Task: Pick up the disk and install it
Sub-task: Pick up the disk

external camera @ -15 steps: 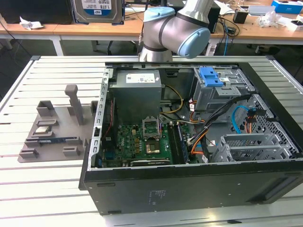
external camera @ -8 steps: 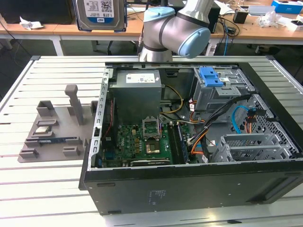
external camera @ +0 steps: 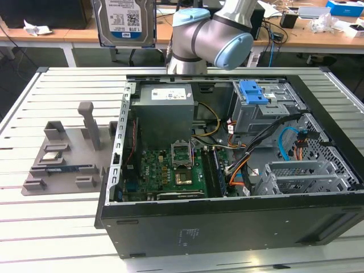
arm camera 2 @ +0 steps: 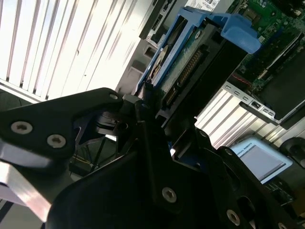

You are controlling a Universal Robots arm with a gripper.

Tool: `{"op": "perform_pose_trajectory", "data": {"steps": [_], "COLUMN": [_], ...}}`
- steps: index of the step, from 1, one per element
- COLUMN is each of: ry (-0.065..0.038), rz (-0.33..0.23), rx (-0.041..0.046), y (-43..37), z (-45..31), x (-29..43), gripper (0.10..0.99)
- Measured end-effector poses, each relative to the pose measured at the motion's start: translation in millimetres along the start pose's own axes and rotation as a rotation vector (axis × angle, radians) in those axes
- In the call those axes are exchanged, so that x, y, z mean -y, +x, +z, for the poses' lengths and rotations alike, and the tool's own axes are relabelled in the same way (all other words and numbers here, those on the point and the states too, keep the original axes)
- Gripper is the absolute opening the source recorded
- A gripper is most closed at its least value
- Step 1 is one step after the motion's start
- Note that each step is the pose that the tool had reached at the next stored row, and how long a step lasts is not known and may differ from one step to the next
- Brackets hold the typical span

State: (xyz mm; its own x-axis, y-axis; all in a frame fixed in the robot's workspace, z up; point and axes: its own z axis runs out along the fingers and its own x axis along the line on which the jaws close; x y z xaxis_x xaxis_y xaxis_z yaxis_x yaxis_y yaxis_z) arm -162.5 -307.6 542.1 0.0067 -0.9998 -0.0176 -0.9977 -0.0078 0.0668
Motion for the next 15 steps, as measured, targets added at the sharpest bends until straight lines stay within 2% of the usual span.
{"op": "perform_pose_trajectory", "data": {"steps": [15], "ry": [0.000], "rz": [0.000], "rx": [0.0000], "y": [0.6], "z": [28.6], "x": [14.4], "gripper": [0.369]}}
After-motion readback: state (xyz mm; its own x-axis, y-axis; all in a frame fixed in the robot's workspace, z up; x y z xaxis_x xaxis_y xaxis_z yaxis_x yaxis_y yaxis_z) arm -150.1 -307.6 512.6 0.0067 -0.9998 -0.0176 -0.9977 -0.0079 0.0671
